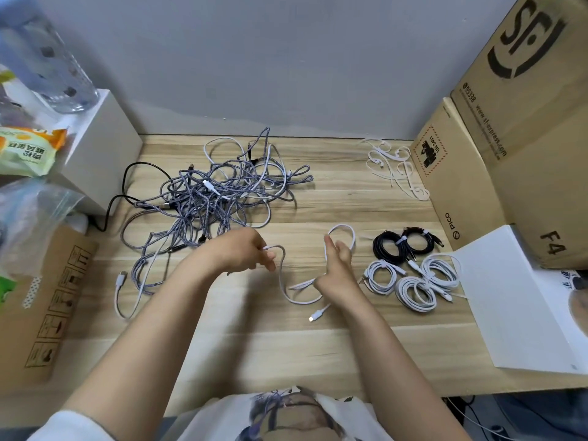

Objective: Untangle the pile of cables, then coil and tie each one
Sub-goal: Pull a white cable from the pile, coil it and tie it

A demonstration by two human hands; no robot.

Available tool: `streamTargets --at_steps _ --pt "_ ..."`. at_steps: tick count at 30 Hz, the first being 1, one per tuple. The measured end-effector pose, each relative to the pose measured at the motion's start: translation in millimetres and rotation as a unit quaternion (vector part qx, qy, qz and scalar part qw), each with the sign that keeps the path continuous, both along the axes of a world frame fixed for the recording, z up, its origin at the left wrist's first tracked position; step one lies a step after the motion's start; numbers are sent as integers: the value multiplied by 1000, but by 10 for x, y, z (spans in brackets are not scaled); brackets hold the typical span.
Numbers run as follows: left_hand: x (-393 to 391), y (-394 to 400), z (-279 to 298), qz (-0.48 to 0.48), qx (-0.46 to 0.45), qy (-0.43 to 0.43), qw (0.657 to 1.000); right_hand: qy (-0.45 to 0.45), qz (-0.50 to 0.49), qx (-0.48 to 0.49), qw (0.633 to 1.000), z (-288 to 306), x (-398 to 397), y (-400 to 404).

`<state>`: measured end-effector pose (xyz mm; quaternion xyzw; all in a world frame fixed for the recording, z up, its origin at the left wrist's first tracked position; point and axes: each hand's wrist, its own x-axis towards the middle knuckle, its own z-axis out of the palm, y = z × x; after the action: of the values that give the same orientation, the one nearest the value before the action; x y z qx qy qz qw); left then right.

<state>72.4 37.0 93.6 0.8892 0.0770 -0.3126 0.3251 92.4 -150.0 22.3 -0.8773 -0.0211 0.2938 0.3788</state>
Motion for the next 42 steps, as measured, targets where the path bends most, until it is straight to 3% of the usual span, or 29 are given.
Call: streamTargets --at_steps 3,7,9,13,19,23,27,31,33,37,42 --pt "-45 -54 59 51 -146 -12 988 -28 66 119 990 263 0 113" --pt "-107 -109 213 112 -362 15 925 -23 45 311 949 546 -40 240" --pt "-139 -93 262 142 -461 30 875 -55 15 354 933 601 -40 229" --pt "-157 -80 345 162 -657 69 733 33 -24 431 902 753 -87 238" --pt "-45 -160 485 189 -771 43 607 37 22 363 931 878 -171 358" --pt "-2 -236 502 291 -724 -24 625 -37 101 217 970 979 -200 367" --pt "5 -219 422 358 -676 -93 637 -82 207 57 973 1083 -241 297" --pt "-87 -192 387 312 -594 -90 736 -130 228 14 965 1191 -277 260" --pt "-137 -186 398 270 -577 -56 769 -174 223 17 959 1226 -271 232" --pt "-220 -82 388 204 -499 -22 842 -216 144 112 959 1268 -271 198" --pt "-263 -51 476 78 -527 22 846 -277 63 206 937 1338 -266 168"
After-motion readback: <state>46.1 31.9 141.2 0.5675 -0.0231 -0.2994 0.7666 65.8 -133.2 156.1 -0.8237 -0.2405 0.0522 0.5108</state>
